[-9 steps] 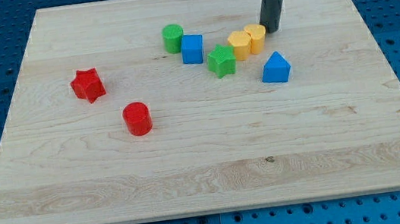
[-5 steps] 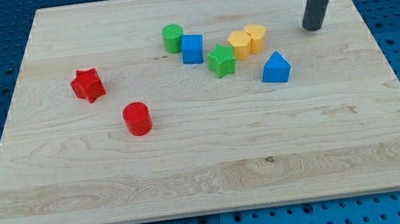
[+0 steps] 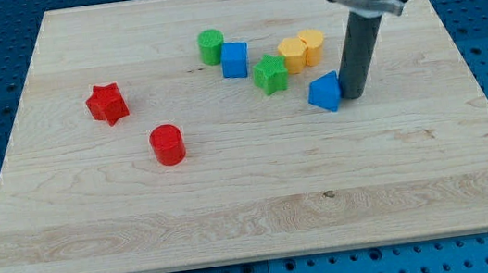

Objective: Move the blue triangle to the bottom of the green star

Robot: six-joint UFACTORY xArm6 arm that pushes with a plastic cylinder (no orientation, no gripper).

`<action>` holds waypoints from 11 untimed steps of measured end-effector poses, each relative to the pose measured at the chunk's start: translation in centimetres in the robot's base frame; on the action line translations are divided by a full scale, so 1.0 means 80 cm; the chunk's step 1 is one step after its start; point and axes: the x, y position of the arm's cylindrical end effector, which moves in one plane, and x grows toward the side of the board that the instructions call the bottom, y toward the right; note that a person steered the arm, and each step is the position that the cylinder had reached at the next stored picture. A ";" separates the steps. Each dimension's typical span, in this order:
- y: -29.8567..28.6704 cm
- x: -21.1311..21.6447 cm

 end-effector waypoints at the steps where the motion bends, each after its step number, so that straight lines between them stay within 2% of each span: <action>1: -0.025 0.023; 3: -0.024 0.035; 5: -0.070 0.029; 7: -0.083 0.032; 8: -0.074 0.043; 9: -0.027 0.038; 10: 0.013 0.013; 11: 0.022 -0.010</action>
